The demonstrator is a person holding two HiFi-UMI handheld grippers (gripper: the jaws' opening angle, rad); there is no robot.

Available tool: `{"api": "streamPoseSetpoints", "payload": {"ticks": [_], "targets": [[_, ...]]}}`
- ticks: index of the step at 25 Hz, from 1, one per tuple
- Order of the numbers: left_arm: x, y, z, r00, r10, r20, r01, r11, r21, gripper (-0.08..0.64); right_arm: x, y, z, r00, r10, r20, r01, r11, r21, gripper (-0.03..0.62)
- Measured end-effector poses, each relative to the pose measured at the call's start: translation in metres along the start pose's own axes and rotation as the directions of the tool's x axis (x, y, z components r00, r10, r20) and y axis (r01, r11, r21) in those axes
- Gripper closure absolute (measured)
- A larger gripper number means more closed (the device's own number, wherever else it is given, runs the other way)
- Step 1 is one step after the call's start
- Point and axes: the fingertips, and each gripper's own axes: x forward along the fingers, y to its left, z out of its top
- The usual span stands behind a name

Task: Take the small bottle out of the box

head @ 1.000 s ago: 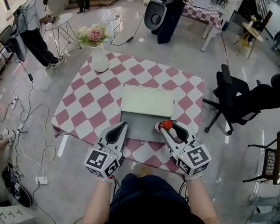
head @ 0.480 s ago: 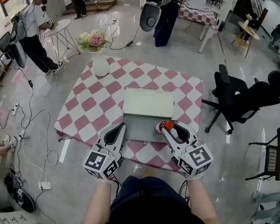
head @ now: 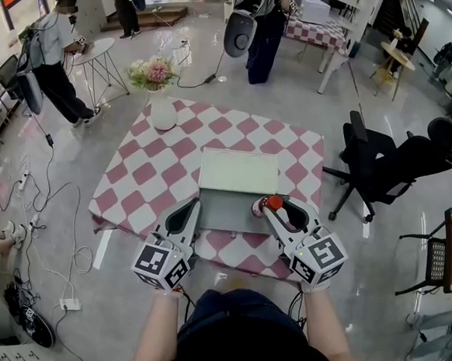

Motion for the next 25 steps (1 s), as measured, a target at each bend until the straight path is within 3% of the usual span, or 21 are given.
{"api": "streamPoseSetpoints", "payload": {"ticks": [25], "targets": [[0.005,0.005,0.033,0.998,-0.029,0.051,0.027,0.999,0.031,0.552,0.0,-0.002,0.029,0.998,-0.027,0.054,0.028,0.999,-0.02,0.448]]}}
